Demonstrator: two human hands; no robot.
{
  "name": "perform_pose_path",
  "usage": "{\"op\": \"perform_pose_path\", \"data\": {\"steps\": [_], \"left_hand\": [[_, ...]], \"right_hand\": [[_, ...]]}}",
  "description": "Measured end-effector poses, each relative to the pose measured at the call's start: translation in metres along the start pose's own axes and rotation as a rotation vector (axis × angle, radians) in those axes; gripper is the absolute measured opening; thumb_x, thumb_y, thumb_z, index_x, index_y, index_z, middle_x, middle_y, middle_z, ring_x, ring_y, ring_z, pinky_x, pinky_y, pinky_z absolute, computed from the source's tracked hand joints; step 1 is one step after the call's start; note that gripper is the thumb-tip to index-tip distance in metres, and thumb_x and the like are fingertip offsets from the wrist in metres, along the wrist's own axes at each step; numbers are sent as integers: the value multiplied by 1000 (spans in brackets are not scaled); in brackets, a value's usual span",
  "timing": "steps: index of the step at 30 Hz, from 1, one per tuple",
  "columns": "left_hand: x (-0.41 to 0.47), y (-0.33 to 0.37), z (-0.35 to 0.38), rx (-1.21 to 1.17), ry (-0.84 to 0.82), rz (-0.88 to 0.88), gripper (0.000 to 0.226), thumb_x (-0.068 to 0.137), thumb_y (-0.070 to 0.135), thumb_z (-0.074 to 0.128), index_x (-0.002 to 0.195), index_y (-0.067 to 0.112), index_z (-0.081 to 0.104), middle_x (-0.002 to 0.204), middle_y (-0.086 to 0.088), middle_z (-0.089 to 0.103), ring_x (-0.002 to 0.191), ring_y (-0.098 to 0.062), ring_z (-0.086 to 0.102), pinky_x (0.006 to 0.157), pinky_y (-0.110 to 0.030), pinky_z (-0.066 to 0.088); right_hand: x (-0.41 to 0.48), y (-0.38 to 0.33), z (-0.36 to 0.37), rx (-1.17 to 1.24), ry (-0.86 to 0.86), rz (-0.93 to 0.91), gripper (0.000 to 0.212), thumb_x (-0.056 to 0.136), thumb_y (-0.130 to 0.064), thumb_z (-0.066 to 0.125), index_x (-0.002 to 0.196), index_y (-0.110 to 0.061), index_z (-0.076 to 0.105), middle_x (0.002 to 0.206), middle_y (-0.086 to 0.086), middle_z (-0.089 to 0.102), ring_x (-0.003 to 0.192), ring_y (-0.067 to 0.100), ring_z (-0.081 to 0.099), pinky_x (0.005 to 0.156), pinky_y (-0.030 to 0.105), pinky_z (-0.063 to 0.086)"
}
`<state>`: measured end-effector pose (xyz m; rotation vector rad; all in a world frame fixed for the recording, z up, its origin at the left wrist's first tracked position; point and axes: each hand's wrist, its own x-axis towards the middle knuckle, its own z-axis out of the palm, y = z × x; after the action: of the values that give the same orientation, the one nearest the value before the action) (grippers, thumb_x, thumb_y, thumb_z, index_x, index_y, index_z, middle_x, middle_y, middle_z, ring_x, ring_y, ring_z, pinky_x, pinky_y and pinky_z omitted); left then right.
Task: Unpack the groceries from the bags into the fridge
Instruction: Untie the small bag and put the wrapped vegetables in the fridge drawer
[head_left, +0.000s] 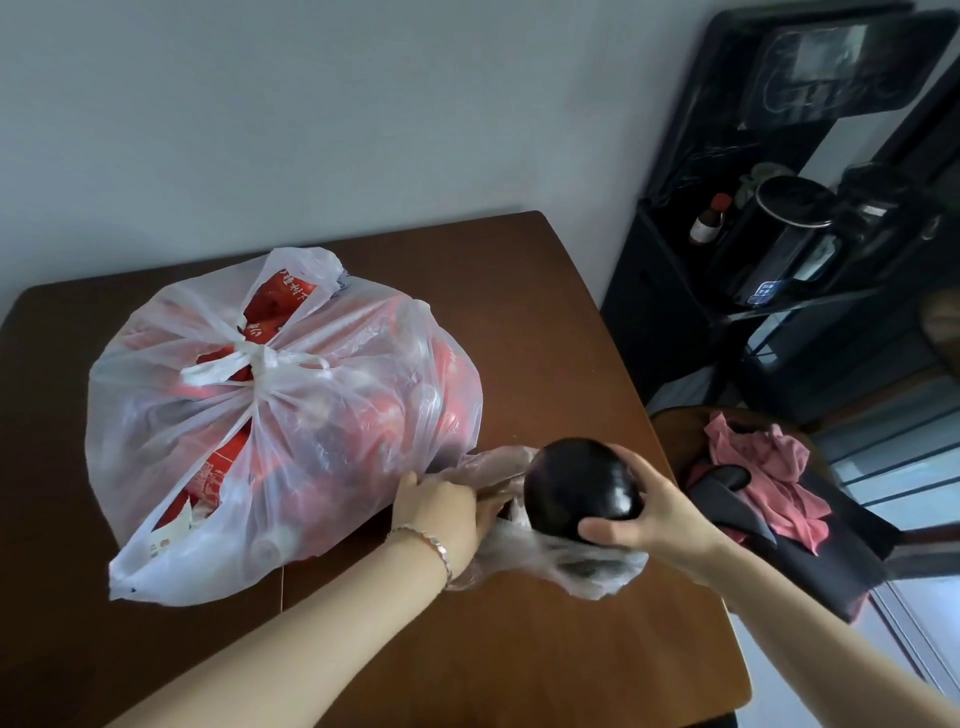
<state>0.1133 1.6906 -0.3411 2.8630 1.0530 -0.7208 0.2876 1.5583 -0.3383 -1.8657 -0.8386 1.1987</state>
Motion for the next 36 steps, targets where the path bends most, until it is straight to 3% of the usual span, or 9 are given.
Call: {"op": "perform_pose_path", "data": {"steps": [7,13,16,18,21,23,30,34,36], "left_hand": [[23,18,7,188,-274,-21,64,82,44,60,135,12,42,133,-7,47,125,-26,40,99,-38,33],[-4,54,31,193,-23,140,58,81,24,61,131,3,40,120,-28,48,106,-40,50,92,-50,35],[-8,50,45,141,101,121,67,35,22,87,97,2,69,76,-26,63,60,-36,60,55,-41,52],[-3,43,51,67,80,128,84,20,27,87,96,3,62,67,-19,60,52,-29,57,51,-35,49],[-2,31,37,-18,-45,154,81,56,39,80,122,9,42,104,-14,61,86,-30,62,75,-35,49],[5,24,31,-263,-29,94,59,76,34,64,128,20,41,118,-4,61,103,-24,61,87,-31,49],[-2,-9,-24,-1298,86,-193,36,66,33,81,96,24,63,90,8,66,89,-14,62,79,-24,44],[-5,-35,-59,-1862,55,-235,59,45,44,87,97,21,67,98,-8,70,94,-28,66,88,-47,53],[-8,-47,-75,-2015,-7,-147,51,58,35,82,105,22,67,103,-11,69,95,-33,66,84,-59,51]], "right_hand": [[14,1,-3,495,244,154,77,48,-49,80,116,-28,49,119,1,59,110,24,58,97,47,48],[14,16,-4,585,336,307,100,40,-60,76,128,-27,45,129,0,53,117,29,53,96,54,46],[12,25,-3,627,348,366,84,59,-54,76,132,-26,43,132,2,51,117,30,53,95,55,47],[12,28,-2,645,341,408,74,69,-50,73,131,-24,43,133,4,51,117,31,53,94,54,48],[11,23,1,675,320,473,71,75,-47,70,134,-22,40,134,6,47,119,34,50,95,55,46],[8,18,3,688,315,489,70,76,-46,70,135,-23,39,135,6,46,120,35,49,95,55,46],[-5,-17,-2,601,331,313,54,74,-38,74,119,-26,46,122,3,56,111,29,56,94,51,48],[-25,-48,0,605,436,190,49,75,-35,74,113,-26,46,114,1,59,108,27,59,96,51,48],[-38,-63,4,552,518,146,54,73,-37,75,116,-26,44,115,1,57,108,26,59,94,50,50]]}}
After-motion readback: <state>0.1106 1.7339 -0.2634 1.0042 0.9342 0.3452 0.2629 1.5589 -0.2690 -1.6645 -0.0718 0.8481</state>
